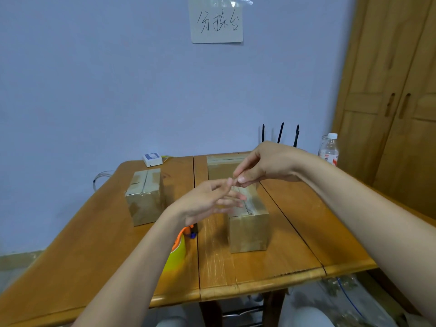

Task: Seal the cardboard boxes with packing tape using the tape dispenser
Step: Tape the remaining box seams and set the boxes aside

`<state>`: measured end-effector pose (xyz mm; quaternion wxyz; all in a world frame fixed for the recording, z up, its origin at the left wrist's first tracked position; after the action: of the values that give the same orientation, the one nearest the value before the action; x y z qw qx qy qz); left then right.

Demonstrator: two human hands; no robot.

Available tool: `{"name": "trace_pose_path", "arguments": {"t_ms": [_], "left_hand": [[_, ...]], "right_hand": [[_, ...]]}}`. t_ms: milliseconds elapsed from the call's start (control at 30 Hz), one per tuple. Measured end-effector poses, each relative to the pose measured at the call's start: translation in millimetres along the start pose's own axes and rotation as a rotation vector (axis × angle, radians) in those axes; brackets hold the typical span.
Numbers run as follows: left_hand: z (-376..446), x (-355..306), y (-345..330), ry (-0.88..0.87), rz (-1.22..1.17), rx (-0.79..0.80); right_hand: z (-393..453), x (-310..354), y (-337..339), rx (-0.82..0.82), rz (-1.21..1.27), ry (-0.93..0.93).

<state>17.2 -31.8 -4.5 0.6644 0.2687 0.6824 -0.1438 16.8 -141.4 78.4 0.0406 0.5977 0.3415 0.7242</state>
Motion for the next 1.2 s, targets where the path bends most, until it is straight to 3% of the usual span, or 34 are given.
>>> {"name": "trace_pose_path", "arguments": {"t_ms": [333,500,633,767,1000,1200], "left_hand": [[-8.4,23.6,21.6,0.109,-0.13,0.047],[-10.3,32.6,26.4,0.191,-0.22,0.072],[-1.7,39.4,27.7,0.233,-0.424,0.0],[0.2,46.3,24.9,0.28,-0.357,-0.028],[1.5,56.1,41.4,0.267,-0.337,-0.274],[-3.2,61.1,43.0,0.271,-0.367,-0.358]], "right_hand": [[-8.6,-11.6,6.4,0.061,-0.246,0.015],[-15.0,-28.8,6.4,0.042,-0.07,0.0],[-15.0,-46.5,15.7,-0.085,0.077,-0.015],[-21.1,-65.5,22.1,-0.151,0.106,-0.047],[-29.1,-103.9,23.0,-0.227,0.165,-0.175],[-29.6,-127.4,20.8,-0.278,0.259,-0.26]]}}
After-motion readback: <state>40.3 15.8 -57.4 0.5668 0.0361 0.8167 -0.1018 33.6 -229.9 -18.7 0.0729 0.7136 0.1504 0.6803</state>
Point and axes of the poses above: each hand's wrist, its own z-axis towards the middle knuckle, its own y-axis out of the back of the hand, x = y × z, the point moved 10 cm from there along z, towards the middle knuckle, and after that the axes turned 7 degrees about y, right-handed, at the moved point
